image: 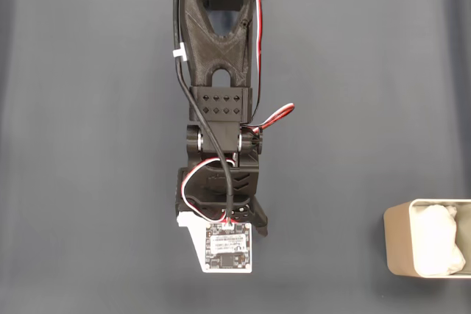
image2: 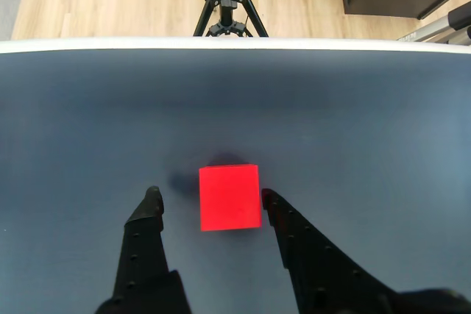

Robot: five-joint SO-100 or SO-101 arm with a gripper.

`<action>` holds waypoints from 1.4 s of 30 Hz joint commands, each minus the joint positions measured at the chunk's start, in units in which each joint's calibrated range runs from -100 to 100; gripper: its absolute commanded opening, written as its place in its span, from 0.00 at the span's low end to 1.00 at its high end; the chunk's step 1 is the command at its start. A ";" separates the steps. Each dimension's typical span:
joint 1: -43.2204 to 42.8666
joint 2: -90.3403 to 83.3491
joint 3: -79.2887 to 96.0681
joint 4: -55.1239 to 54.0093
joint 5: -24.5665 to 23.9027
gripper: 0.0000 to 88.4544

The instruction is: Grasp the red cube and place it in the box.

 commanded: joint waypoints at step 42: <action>-1.52 -0.70 -1.51 -2.93 1.07 0.00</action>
